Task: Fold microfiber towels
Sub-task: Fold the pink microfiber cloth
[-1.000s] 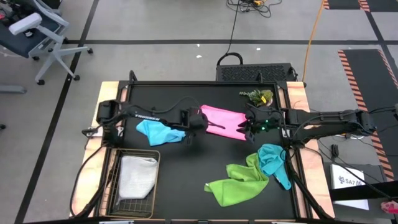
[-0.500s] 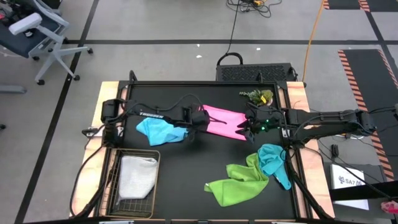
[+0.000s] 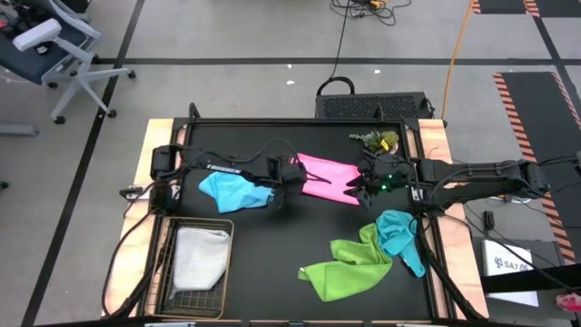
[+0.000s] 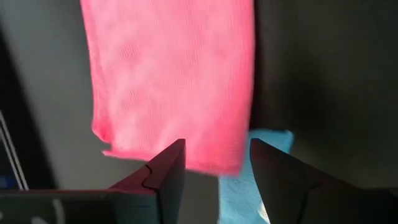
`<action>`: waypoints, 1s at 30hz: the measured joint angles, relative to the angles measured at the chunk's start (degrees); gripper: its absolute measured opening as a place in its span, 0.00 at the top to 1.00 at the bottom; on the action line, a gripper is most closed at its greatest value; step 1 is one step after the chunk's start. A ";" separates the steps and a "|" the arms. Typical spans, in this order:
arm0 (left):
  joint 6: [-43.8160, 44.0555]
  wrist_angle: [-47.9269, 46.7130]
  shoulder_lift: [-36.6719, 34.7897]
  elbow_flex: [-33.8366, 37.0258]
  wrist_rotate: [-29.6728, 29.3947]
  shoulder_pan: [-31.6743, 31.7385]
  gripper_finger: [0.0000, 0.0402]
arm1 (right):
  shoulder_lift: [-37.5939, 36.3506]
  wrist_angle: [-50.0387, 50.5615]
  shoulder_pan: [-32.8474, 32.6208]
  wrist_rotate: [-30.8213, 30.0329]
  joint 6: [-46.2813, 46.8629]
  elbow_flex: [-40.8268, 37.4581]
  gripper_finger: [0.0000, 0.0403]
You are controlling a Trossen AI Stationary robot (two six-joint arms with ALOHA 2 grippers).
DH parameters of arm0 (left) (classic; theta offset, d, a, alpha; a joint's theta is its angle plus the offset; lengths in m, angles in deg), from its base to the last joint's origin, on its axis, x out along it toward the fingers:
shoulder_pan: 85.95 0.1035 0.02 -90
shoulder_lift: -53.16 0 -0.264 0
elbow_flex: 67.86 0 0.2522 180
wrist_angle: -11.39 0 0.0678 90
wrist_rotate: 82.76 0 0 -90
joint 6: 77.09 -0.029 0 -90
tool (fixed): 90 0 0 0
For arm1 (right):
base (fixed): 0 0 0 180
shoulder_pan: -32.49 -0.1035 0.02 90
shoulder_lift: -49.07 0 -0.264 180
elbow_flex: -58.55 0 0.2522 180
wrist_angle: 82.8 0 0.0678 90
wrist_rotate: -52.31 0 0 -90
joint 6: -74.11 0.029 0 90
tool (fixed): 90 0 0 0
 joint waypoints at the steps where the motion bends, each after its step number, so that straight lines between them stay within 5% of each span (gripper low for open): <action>1: 0.00 -0.52 0.17 0.01 0.02 0.12 0.55 | 0.00 0.00 0.00 0.00 0.03 0.00 0.59; 10: 1.89 -0.85 1.83 0.09 -3.70 0.64 0.56 | -0.02 0.11 0.02 -0.10 0.85 0.02 0.59; 22: 7.62 0.19 1.78 0.11 -3.15 -0.07 0.96 | -0.02 0.38 0.02 -0.13 0.85 0.02 0.59; 30: 10.04 -2.44 1.76 0.11 -3.15 -2.00 0.99 | -0.02 0.42 0.02 -0.13 0.85 0.02 0.59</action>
